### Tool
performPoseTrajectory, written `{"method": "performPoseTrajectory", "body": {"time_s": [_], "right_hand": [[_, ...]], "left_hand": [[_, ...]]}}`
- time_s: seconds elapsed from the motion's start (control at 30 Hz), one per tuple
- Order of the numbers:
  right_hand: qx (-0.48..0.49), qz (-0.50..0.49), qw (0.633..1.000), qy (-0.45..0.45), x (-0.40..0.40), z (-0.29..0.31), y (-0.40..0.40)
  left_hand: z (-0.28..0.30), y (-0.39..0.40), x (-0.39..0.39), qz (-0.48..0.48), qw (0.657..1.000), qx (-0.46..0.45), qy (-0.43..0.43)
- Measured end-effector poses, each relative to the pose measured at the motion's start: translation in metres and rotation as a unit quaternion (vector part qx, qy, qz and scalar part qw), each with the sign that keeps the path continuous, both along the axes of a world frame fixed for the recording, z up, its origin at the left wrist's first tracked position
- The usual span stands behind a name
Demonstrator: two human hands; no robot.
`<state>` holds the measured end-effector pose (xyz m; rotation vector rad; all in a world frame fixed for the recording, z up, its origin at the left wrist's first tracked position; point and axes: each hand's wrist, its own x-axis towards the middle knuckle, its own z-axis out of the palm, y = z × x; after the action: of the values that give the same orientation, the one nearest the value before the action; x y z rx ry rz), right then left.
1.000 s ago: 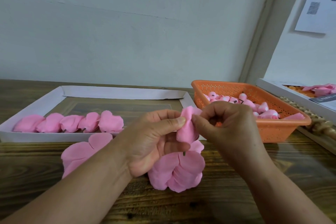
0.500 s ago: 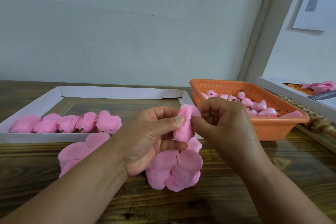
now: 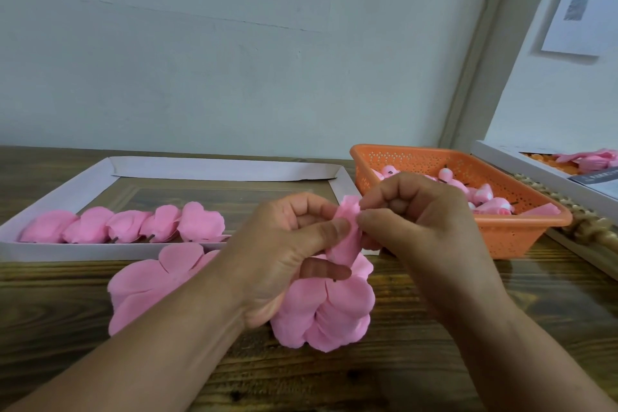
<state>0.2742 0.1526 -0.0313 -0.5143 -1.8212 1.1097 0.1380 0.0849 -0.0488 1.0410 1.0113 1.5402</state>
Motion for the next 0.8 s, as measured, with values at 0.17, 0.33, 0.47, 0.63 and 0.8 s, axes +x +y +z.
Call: {"method": "performPoseTrajectory", "body": {"time_s": [0.17, 0.33, 0.47, 0.63, 0.8], "right_hand": [[-0.027, 0.058, 0.997, -0.047, 0.004, 0.001, 0.007], [0.038, 0.058, 0.993, -0.094, 0.006, 0.005, 0.008], [0.096, 0.018, 0.991, -0.09, 0.001, 0.007, 0.005], [0.113, 0.001, 0.992, -0.049, -0.004, 0.007, 0.0], [0.115, -0.076, 0.99, -0.034, 0.003, 0.007, 0.012]], "left_hand": [[-0.003, 0.0, 0.001, 0.006, 0.999, 0.007, 0.031], [-0.004, 0.001, 0.001, 0.026, 0.998, 0.011, 0.064], [-0.001, 0.002, -0.003, 0.053, 0.994, 0.014, 0.094], [0.004, 0.0, -0.003, 0.08, 0.988, 0.037, 0.13], [0.005, 0.004, -0.033, 0.232, 0.917, 0.0, 0.325]]}}
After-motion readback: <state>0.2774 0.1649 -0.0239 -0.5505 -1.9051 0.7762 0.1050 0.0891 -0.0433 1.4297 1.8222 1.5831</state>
